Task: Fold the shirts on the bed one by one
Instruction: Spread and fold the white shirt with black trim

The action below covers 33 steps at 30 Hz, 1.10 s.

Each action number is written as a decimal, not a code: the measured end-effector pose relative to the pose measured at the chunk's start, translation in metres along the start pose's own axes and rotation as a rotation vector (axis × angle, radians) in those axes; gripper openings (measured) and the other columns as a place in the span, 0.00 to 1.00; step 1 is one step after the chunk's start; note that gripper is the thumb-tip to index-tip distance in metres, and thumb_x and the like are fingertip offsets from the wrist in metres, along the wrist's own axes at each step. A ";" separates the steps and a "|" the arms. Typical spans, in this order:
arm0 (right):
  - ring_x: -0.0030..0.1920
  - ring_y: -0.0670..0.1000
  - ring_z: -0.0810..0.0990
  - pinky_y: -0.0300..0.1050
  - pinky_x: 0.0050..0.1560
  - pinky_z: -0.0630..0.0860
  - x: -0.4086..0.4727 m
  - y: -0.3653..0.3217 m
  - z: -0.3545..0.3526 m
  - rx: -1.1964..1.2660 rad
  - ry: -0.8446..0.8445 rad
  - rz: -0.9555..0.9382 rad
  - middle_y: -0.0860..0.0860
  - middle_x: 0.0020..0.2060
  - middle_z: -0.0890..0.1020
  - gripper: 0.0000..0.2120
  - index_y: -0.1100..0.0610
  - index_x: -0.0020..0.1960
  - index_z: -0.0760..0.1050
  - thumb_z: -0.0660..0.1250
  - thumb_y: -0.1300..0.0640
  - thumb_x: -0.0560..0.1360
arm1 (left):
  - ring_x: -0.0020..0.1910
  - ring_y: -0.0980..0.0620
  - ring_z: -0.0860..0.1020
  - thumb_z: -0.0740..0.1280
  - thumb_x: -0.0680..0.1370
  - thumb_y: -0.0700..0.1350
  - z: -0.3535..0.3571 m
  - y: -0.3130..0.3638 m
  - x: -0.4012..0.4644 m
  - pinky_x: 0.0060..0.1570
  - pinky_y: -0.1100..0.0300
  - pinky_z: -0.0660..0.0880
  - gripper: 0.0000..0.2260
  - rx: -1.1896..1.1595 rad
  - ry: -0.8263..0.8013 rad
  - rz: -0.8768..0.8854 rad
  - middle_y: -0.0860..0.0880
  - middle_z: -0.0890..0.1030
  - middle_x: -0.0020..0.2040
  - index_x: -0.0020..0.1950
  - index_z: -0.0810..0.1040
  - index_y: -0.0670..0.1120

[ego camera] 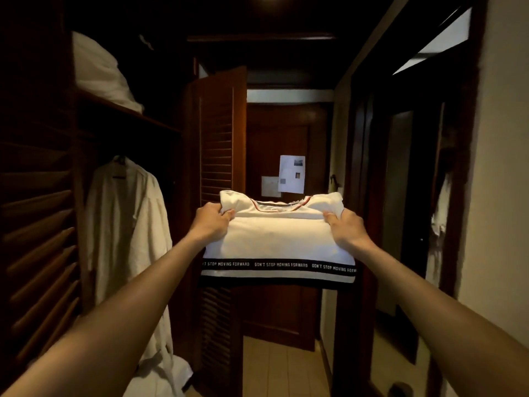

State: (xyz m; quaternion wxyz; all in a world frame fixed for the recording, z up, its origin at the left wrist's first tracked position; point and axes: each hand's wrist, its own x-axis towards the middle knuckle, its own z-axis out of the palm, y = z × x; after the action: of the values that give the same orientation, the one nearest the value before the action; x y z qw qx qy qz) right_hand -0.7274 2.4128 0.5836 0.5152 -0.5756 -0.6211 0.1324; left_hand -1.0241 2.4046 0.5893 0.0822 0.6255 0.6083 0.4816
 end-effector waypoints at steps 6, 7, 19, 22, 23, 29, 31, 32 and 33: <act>0.45 0.54 0.78 0.47 0.47 0.72 0.092 0.025 0.103 0.004 -0.077 -0.041 0.55 0.47 0.81 0.16 0.60 0.56 0.78 0.60 0.49 0.82 | 0.37 0.52 0.75 0.66 0.81 0.52 0.030 -0.077 0.098 0.38 0.57 0.68 0.13 0.065 0.034 -0.074 0.51 0.77 0.37 0.40 0.78 0.46; 0.44 0.53 0.78 0.47 0.46 0.73 0.108 0.028 0.127 0.013 -0.101 -0.049 0.55 0.47 0.81 0.16 0.61 0.56 0.78 0.60 0.49 0.82 | 0.36 0.53 0.74 0.66 0.81 0.52 0.032 -0.093 0.113 0.38 0.57 0.67 0.14 0.087 0.045 -0.085 0.50 0.77 0.37 0.39 0.78 0.46; 0.50 0.59 0.80 0.46 0.45 0.72 0.282 -0.004 0.454 0.078 -0.454 -0.241 0.59 0.50 0.82 0.16 0.62 0.55 0.77 0.60 0.49 0.81 | 0.39 0.45 0.72 0.65 0.81 0.47 -0.010 -0.293 0.263 0.36 0.55 0.62 0.18 0.162 0.341 -0.377 0.46 0.74 0.34 0.33 0.72 0.44; 0.48 0.58 0.80 0.43 0.41 0.67 0.292 -0.029 0.540 0.134 -0.604 -0.295 0.57 0.45 0.82 0.14 0.61 0.49 0.77 0.59 0.51 0.81 | 0.40 0.47 0.73 0.66 0.81 0.47 -0.038 -0.343 0.274 0.37 0.56 0.64 0.15 0.079 0.496 -0.520 0.44 0.77 0.36 0.39 0.78 0.38; 0.50 0.59 0.80 0.43 0.44 0.67 0.290 -0.037 0.570 0.163 -0.650 -0.314 0.58 0.46 0.82 0.14 0.61 0.50 0.77 0.59 0.51 0.81 | 0.41 0.47 0.75 0.66 0.80 0.48 -0.049 -0.362 0.274 0.39 0.56 0.66 0.14 0.071 0.567 -0.566 0.43 0.78 0.39 0.43 0.80 0.37; 0.53 0.61 0.80 0.43 0.47 0.67 0.275 -0.077 0.718 0.308 -0.811 -0.369 0.62 0.49 0.83 0.18 0.65 0.54 0.78 0.61 0.50 0.81 | 0.39 0.47 0.74 0.69 0.78 0.52 -0.093 -0.470 0.266 0.39 0.56 0.68 0.16 0.038 0.875 -0.721 0.46 0.78 0.37 0.41 0.78 0.39; 0.51 0.62 0.80 0.45 0.47 0.69 0.267 -0.084 0.756 0.343 -0.855 -0.373 0.62 0.47 0.83 0.17 0.64 0.49 0.78 0.60 0.49 0.82 | 0.39 0.48 0.74 0.69 0.78 0.52 -0.102 -0.501 0.265 0.37 0.56 0.68 0.15 0.039 0.928 -0.744 0.47 0.78 0.37 0.41 0.79 0.40; 0.50 0.62 0.80 0.46 0.46 0.70 0.263 -0.088 0.774 0.352 -0.876 -0.382 0.62 0.45 0.82 0.16 0.61 0.46 0.76 0.60 0.49 0.82 | 0.38 0.48 0.74 0.69 0.78 0.52 -0.105 -0.514 0.264 0.37 0.57 0.69 0.15 0.044 0.954 -0.757 0.48 0.78 0.37 0.40 0.79 0.42; 0.48 0.61 0.80 0.46 0.46 0.70 0.258 -0.090 0.792 0.359 -0.893 -0.392 0.61 0.43 0.82 0.15 0.59 0.44 0.74 0.61 0.49 0.82 | 0.37 0.50 0.74 0.69 0.78 0.53 -0.107 -0.527 0.261 0.38 0.57 0.69 0.14 0.050 0.973 -0.773 0.50 0.77 0.36 0.38 0.77 0.45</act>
State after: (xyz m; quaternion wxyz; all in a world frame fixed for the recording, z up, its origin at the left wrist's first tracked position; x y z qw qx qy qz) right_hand -1.3567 2.9445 0.4339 0.3060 -0.2384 -0.8439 0.3706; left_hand -1.5116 2.7020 0.4127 -0.0506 0.0707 0.7695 0.6327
